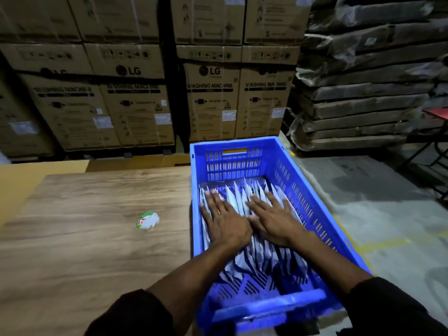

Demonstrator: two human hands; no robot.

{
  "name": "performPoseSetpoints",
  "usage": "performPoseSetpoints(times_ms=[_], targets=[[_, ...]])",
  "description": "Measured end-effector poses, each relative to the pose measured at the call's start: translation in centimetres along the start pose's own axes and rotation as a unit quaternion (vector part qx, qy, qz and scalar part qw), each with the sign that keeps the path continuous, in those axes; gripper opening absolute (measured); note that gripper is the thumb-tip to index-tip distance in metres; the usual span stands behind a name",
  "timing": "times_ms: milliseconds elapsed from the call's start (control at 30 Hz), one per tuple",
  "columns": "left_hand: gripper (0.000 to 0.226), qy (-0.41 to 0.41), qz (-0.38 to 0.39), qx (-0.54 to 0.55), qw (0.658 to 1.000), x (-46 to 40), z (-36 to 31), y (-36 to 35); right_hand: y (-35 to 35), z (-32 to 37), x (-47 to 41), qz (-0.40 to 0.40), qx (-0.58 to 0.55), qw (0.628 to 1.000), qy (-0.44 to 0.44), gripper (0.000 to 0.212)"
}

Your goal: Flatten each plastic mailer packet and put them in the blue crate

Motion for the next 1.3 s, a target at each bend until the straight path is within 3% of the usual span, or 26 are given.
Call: performPoseSetpoints(times_ms=[100, 300, 433, 567, 767, 1033, 1133, 1300], targets=[[0.076, 0.028, 0.029, 0.035, 0.999, 0.3, 0.9, -2.1, -1.4, 0.1, -0.1, 0.067, 0.012, 0.998, 0.011, 0.060], [0.073, -0.014, 0.070, 0.156, 0.985, 0.2, -2.6, -4.1, -2.3, -2.7, 1.2, 0.065, 0.032, 0.997, -0.011, 0.058], [0.069, -0.043, 0.036, 0.115, 0.992, 0.2, -1.5, -3.9, -2.4, -2.7, 1.4, 0.057, 0.012, 0.998, -0.015, 0.055], [0.068, 0.014, -0.055, 0.054, 0.997, 0.8, 0.9, -2.6, -2.3, -2.0, 1.1, 0.044, 0.005, 0.999, -0.015, 0.057], [0.072, 0.058, 0.032, 0.160, 0.985, 1.5, -0.3, -4.9, -2.3, -2.2, 1.3, 0.061, -0.022, 0.997, -0.035, 0.067], [0.076, -0.009, 0.033, 0.141, 0.989, 2.1, -2.5, -4.8, -2.7, -2.8, 1.2, 0.061, -0.009, 0.997, -0.037, 0.060], [0.083, -0.024, 0.010, 0.082, 0.996, 2.0, -1.2, -4.0, -2.7, -2.6, 1.1, 0.054, -0.012, 0.998, -0.039, 0.061], [0.100, 0.007, 0.039, 0.094, 0.995, 2.0, 0.5, -4.0, -2.4, -2.2, 1.3, 0.052, -0.025, 0.997, -0.043, 0.066]])
Point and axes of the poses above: each hand's wrist, its own x-axis away from the middle knuckle, its own y-axis out of the back of the hand, z = x × y, the point moved 5 cm from there along -x, towards the middle knuckle, and after that the axes turned 6 degrees about x, right-handed, at the moved point
